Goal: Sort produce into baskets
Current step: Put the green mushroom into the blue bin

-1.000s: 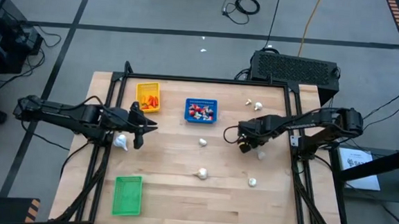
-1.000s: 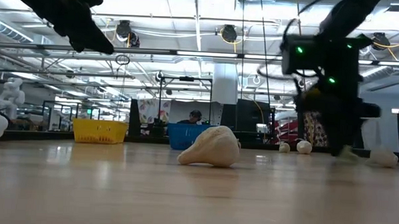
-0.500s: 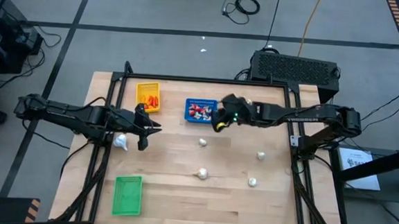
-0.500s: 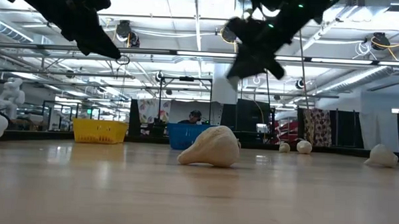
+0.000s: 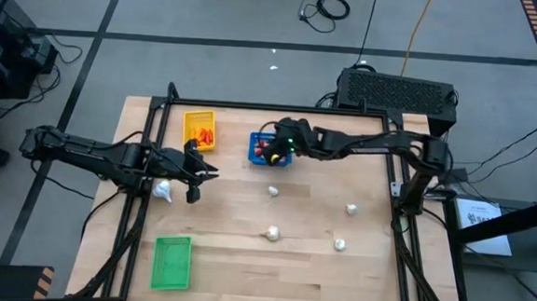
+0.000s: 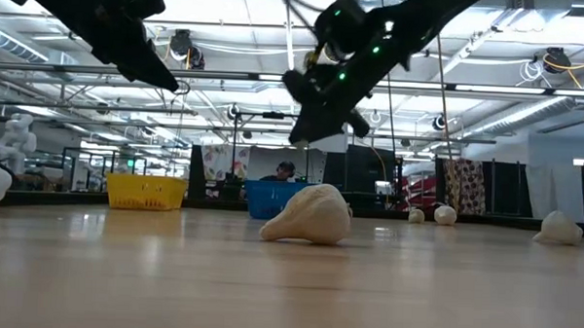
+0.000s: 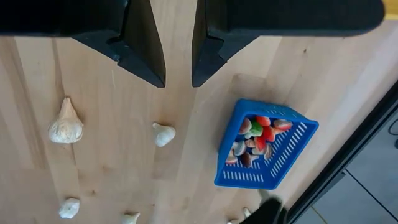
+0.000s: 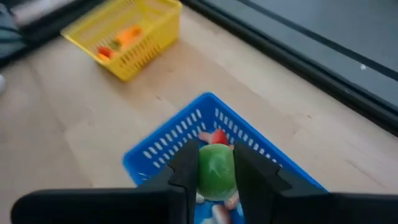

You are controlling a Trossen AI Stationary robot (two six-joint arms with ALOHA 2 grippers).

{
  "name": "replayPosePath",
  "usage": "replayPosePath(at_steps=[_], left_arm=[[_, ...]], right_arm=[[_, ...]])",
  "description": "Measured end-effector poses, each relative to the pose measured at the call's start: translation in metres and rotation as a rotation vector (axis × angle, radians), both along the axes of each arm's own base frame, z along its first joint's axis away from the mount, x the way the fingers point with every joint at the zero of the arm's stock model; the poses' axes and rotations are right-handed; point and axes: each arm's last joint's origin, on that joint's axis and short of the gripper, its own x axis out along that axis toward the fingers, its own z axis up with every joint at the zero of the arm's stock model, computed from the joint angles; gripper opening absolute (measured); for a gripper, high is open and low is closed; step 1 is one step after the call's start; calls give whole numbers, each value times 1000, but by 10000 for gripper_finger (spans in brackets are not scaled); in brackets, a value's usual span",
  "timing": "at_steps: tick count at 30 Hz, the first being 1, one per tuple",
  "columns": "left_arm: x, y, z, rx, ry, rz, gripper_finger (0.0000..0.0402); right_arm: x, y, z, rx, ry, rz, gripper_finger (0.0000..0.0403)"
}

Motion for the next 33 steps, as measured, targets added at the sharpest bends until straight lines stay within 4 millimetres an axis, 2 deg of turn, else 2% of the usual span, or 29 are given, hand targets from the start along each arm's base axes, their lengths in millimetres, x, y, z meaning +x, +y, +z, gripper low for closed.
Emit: replayPosePath(at_steps=[4, 7, 10, 14, 17, 22, 26, 33], left_arm=[[0, 0, 0, 19, 4, -13, 86], [0, 0, 0, 47, 7, -31, 86], [3, 0, 5, 108, -38, -48, 86], [9, 0, 18, 185, -170, -70, 86], [11, 0, 21, 200, -206, -77, 86], [10, 0, 19, 197, -181, -80, 86], [10, 0, 18, 176, -182, -71, 86], [9, -1, 17, 163, -170, -98, 86]], right_arm=[[10, -10, -9, 15, 85, -8, 96], [13, -15, -8, 22, 144, -10, 124], [12, -19, -3, 33, 182, -18, 156], [13, -25, 13, 43, 205, -13, 195], [9, -29, 26, 95, 264, -14, 217], [-15, -45, 28, 175, 453, -108, 233], [-40, -69, 23, 247, 574, -217, 231], [-79, -112, 18, 350, 676, -353, 231]])
